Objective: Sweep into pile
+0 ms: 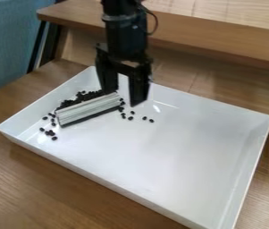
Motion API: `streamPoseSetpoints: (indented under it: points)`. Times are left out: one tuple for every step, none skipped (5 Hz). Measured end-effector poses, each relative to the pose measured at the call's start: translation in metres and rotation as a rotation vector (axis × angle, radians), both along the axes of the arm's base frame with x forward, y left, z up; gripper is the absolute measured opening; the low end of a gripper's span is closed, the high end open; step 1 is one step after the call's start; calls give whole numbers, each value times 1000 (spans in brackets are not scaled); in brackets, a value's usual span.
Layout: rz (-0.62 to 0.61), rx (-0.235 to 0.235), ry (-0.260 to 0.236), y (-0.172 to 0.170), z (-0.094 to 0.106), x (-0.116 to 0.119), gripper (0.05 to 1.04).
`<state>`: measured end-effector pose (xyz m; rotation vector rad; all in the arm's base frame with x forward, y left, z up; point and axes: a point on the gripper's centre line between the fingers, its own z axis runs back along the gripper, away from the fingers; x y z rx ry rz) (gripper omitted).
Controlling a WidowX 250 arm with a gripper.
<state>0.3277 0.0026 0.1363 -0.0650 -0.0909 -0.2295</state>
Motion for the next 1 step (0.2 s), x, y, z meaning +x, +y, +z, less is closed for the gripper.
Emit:
streamPoseSetpoints:
  points:
    - [30,-2,4,-9,-9,-3,1000]
